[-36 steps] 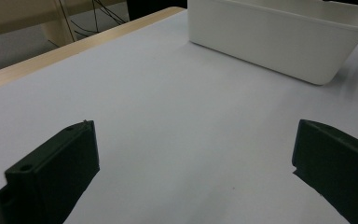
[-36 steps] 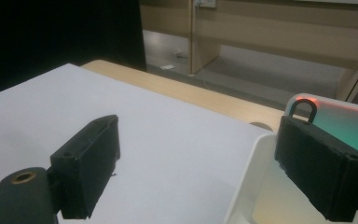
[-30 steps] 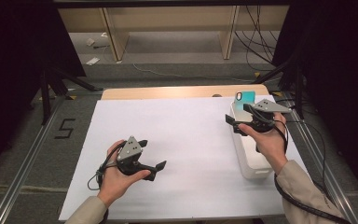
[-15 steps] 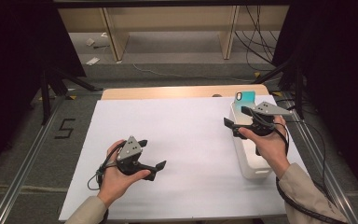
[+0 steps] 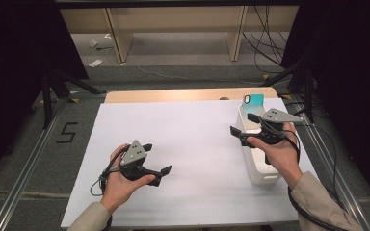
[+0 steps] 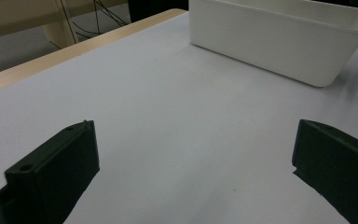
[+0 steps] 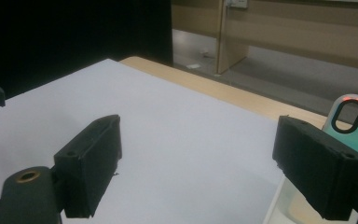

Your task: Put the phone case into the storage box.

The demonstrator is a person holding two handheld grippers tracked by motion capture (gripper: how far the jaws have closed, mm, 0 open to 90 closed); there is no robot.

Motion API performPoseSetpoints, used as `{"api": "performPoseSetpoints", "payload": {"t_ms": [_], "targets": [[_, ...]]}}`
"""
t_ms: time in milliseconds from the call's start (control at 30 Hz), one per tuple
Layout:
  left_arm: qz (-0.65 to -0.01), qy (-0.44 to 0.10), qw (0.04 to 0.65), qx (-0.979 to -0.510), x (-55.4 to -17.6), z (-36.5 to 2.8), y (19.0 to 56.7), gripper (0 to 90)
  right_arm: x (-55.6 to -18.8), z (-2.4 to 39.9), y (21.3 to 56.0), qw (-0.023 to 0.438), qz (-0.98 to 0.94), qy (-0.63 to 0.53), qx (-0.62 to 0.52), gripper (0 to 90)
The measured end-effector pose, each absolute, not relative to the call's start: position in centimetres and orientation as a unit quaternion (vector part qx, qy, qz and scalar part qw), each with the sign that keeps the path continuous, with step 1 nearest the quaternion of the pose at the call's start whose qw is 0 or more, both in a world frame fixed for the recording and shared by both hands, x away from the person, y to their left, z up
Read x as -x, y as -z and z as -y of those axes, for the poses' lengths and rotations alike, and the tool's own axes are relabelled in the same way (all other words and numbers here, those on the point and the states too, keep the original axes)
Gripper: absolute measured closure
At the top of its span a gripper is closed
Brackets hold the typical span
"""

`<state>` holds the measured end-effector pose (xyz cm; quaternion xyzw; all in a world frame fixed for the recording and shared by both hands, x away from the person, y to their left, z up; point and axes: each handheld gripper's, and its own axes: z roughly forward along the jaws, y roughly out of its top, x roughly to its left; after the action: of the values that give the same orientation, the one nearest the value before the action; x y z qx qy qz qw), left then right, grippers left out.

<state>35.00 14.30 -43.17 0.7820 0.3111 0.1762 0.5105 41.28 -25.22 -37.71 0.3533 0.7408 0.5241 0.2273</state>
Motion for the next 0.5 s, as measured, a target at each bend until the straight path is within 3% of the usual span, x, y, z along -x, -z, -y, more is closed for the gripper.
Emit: {"api": "performPoseSetpoints", "payload": {"t_ms": [500], "targets": [[-0.312,-0.178,0.513,-0.78,-35.0,-14.4,43.1,0.0,-39.9,25.7,38.1,0.215,-0.75,-0.528,-0.335,16.2]]}}
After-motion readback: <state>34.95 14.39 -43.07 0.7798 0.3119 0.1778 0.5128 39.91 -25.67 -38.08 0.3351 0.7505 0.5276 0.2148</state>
